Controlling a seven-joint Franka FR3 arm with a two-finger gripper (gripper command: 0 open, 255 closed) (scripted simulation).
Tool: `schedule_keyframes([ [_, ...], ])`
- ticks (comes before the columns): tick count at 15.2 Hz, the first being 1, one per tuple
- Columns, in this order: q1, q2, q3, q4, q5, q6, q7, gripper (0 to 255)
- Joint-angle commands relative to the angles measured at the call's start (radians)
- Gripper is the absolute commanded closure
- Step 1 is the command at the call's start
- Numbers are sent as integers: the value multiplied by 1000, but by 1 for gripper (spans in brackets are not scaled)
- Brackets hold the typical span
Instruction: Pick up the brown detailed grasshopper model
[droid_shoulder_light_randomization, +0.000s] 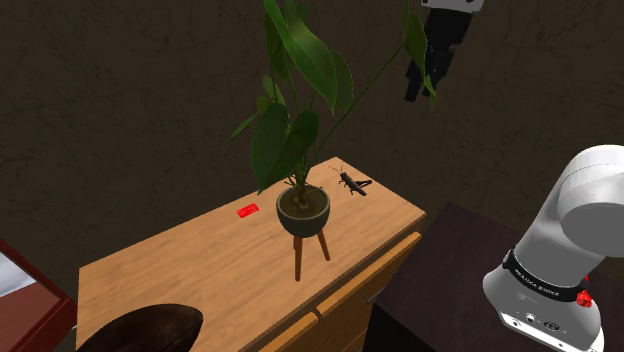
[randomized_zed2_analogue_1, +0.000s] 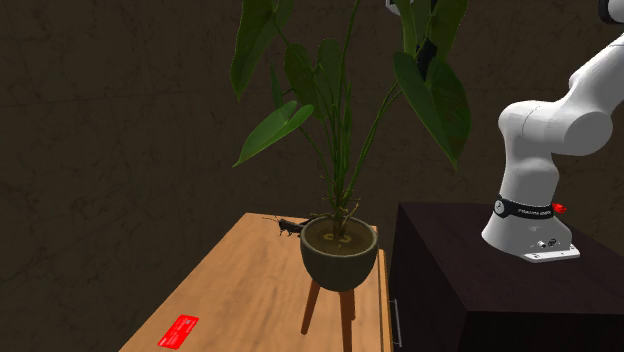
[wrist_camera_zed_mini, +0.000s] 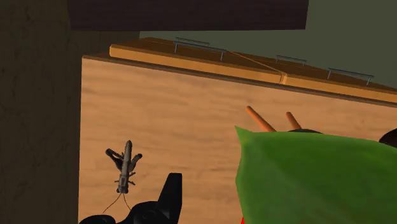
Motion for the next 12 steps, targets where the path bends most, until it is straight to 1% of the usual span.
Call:
schedule_keyframes([
  [1,0,0,0,0,0,0,0,0],
  [7,-15,149,-32,-51,-16,186,-43,0],
  [12,-24,304,-61,-57,-19,336,-81,0],
])
